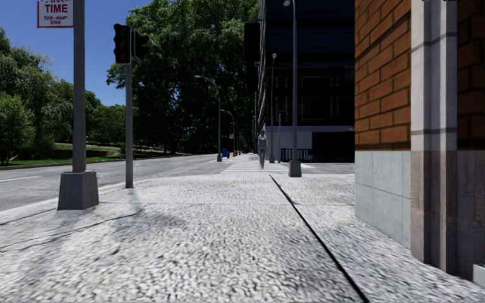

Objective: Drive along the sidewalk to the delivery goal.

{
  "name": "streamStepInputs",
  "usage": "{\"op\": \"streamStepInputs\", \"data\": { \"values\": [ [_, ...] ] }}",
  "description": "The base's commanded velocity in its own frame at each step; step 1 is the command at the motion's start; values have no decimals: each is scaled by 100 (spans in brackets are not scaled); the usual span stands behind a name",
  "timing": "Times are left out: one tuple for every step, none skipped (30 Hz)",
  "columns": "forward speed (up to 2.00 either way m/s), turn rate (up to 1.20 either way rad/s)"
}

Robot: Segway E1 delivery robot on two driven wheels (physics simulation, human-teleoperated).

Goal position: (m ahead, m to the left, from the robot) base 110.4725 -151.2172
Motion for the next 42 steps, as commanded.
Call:
{"op": "streamStepInputs", "data": {
  "values": [
    [200, 0],
    [200, 0],
    [200, 0],
    [200, 0],
    [200, 0],
    [200, 0],
    [200, 0],
    [200, 0],
    [200, 0],
    [200, 0],
    [200, 0],
    [200, 0],
    [200, 0],
    [200, 0],
    [200, 0],
    [200, 0],
    [200, 0],
    [200, 0],
    [200, 0],
    [200, 0],
    [200, 0],
    [200, 0],
    [200, 0],
    [200, 0],
    [200, 0],
    [200, 0],
    [200, 0],
    [200, 0],
    [200, 0],
    [200, 0],
    [200, 0],
    [200, 0],
    [200, 0],
    [200, 0],
    [200, 0],
    [200, 0],
    [200, 0],
    [200, 0],
    [200, 0],
    [200, 0],
    [200, 0],
    [200, 0]
  ]
}}
